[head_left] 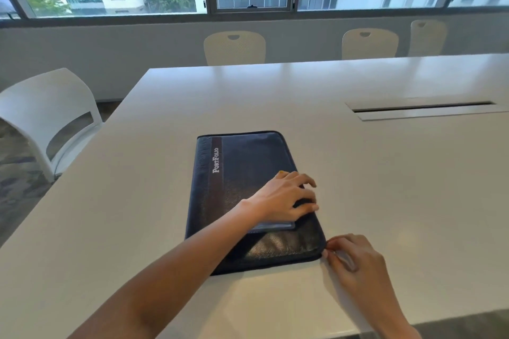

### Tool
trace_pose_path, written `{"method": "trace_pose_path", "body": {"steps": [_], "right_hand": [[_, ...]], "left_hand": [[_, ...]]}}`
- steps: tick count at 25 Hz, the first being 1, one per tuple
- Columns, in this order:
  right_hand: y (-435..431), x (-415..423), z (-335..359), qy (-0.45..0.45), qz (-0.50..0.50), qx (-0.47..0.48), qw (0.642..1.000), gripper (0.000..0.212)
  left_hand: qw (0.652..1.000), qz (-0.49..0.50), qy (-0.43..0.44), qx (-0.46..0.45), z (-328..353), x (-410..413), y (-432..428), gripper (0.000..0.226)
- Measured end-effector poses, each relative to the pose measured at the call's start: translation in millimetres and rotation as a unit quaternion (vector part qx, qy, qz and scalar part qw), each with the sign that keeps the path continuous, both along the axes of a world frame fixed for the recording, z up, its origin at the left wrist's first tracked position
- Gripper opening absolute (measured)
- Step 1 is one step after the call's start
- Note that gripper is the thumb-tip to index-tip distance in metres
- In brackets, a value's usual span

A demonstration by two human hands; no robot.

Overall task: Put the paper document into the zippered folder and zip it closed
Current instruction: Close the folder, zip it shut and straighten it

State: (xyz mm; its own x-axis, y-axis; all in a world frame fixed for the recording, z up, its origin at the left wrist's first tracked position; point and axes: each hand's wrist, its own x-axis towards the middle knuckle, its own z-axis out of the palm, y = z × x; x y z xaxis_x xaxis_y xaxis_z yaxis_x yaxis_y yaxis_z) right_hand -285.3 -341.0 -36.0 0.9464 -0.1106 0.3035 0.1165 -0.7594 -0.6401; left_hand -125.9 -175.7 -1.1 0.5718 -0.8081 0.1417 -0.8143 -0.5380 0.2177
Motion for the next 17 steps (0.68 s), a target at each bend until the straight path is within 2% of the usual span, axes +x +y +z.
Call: {"method": "trace_pose_path", "body": {"steps": [10,17], "right_hand": [[-23,31,4,0.006,0.030,-0.007,1.000,0.016],[-38,125,10,0.008,0.118,-0.062,0.991,0.008]], "left_hand": [[0.988,0.010,0.002,-0.154,-14,6,-7,0.028],[0.985,0.005,-0.019,-0.169,-15,6,-9,0.025]]}}
